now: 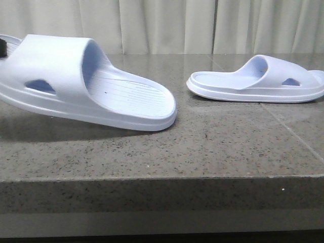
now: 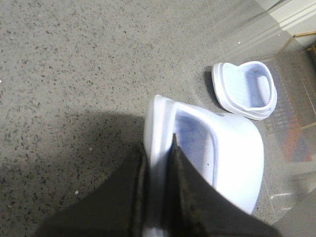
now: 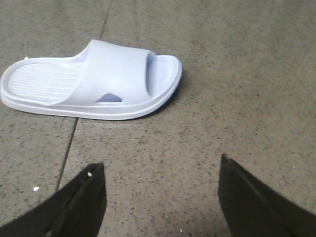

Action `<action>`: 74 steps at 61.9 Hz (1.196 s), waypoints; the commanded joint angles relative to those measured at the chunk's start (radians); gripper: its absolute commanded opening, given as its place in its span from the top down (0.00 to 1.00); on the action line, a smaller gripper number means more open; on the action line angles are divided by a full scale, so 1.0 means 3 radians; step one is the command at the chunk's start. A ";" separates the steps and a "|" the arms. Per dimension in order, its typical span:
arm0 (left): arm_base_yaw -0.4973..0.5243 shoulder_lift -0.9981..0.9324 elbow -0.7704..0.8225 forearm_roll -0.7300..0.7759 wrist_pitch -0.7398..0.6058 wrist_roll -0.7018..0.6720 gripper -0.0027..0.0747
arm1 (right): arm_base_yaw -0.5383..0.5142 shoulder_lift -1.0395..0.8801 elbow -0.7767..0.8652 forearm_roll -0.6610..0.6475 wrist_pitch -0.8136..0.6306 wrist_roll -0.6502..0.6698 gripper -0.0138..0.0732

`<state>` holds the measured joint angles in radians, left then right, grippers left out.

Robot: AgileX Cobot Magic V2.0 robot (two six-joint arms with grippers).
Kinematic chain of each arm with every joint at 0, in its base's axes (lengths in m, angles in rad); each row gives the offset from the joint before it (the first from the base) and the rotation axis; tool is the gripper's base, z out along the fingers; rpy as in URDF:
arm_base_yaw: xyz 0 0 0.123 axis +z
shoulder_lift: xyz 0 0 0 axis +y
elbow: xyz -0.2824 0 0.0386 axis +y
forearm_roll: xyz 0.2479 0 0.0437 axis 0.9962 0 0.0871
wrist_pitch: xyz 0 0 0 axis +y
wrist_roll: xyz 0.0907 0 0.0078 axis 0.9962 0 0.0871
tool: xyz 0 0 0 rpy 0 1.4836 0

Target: Insert blue slippers together front up

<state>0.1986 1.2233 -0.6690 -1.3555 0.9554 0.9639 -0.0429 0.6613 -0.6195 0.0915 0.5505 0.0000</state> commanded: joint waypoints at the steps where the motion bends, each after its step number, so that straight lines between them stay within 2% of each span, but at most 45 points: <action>1: -0.0020 -0.0082 -0.0071 -0.0278 0.0080 0.0014 0.99 | -0.0236 0.0253 -0.0291 -0.0008 0.0005 0.0041 0.26; 9: -0.0020 -0.0082 -0.0071 -0.0278 0.0086 0.0014 0.99 | -0.0654 0.0723 -0.0561 0.0081 0.0314 0.0026 0.26; 13: -0.0020 -0.0082 -0.0071 -0.0272 0.0086 0.0014 0.99 | -0.0835 0.0963 -0.0680 0.0263 0.0387 -0.0056 0.26; 18: -0.0020 -0.0082 -0.0071 -0.0257 0.0086 0.0016 0.99 | -0.0989 0.1240 -0.0816 0.0642 0.0466 -0.0342 0.26; 25: -0.0020 -0.0082 -0.0071 -0.0228 0.0086 0.0035 0.99 | -0.1159 0.1601 -0.1039 0.1303 0.0579 -0.0967 0.26; 31: -0.0020 -0.0082 -0.0071 -0.0228 0.0086 0.0035 0.99 | -0.1232 0.1908 -0.1202 0.1859 0.0709 -0.1420 0.26; 39: -0.0020 -0.0082 -0.0071 -0.0228 0.0086 0.0035 0.99 | -0.1249 0.2319 -0.1394 0.2390 0.0779 -0.1909 0.26; 47: -0.0020 -0.0082 -0.0071 -0.0228 0.0086 0.0035 0.99 | -0.1249 0.2659 -0.1585 0.2634 0.0860 -0.2161 0.26; 65: -0.0020 -0.0082 -0.0071 -0.0228 0.0086 0.0035 0.99 | -0.1249 0.3292 -0.2003 0.2767 0.1059 -0.2295 0.26; 74: -0.0020 -0.0082 -0.0071 -0.0228 0.0086 0.0035 0.99 | -0.1249 0.3543 -0.2182 0.2988 0.1299 -0.2442 0.26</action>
<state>0.1986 1.2233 -0.6690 -1.3576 0.9554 0.9701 -0.4119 1.7386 -1.2236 0.9033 0.8960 -0.6941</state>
